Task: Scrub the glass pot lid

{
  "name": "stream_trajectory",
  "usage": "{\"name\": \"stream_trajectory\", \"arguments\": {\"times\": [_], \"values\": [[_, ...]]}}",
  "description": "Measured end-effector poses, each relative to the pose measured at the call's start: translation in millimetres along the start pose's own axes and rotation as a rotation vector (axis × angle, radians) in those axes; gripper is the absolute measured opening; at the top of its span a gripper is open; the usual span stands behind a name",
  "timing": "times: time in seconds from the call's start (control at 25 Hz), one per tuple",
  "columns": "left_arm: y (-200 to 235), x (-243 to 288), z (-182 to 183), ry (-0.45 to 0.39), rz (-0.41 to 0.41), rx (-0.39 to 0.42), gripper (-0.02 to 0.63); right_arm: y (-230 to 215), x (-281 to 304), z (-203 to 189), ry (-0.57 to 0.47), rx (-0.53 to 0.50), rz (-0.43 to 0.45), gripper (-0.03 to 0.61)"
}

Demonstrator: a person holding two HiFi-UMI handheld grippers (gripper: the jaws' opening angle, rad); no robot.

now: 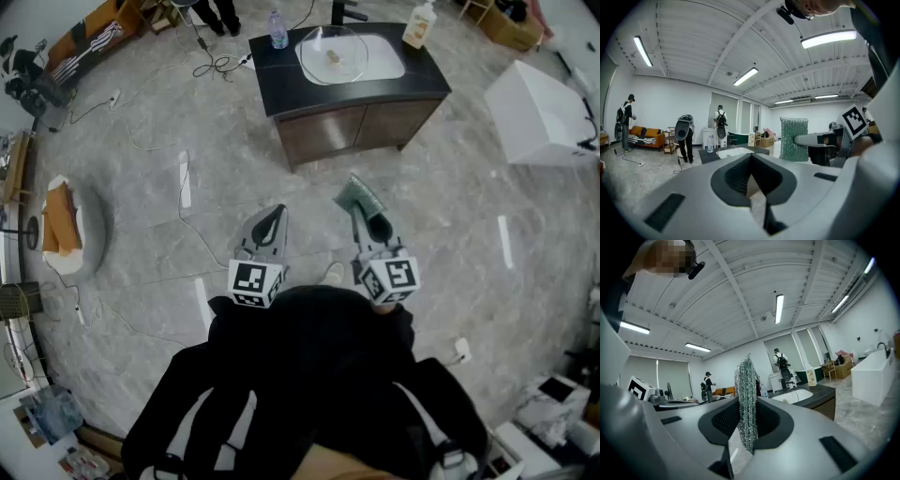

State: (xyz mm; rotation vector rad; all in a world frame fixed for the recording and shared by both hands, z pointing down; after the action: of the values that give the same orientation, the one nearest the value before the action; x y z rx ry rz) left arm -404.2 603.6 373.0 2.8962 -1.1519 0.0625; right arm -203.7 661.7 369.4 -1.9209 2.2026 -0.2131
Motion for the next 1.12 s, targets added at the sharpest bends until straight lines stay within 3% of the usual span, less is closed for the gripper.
{"name": "stream_trajectory", "arguments": {"times": [0.64,0.88,1.12], "values": [[-52.5,70.1,-12.4,0.051,0.048,-0.002,-0.006,-94.1,7.4,10.3,0.006,0.026,0.033,0.066],[-47.0,96.8,-35.5,0.093,0.044,-0.015,-0.006,-111.0,25.3,-3.2,0.043,0.034,0.037,0.066],[-24.3,171.6,-52.1,0.082,0.054,-0.083,-0.006,-155.7,76.5,-0.8,0.044,0.031,0.054,0.066]]}}
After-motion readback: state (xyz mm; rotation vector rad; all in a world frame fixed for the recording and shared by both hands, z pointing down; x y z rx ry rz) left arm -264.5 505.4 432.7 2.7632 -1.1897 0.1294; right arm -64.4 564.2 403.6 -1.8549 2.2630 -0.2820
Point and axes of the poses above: the fingertips, and each gripper's own axes: x forward along the fingers, y to its left, z out of its top, the point moved 5 cm from there along -x, backward along the fingers, and after that the axes turned 10 degrees about -y, right-handed, at the moved point
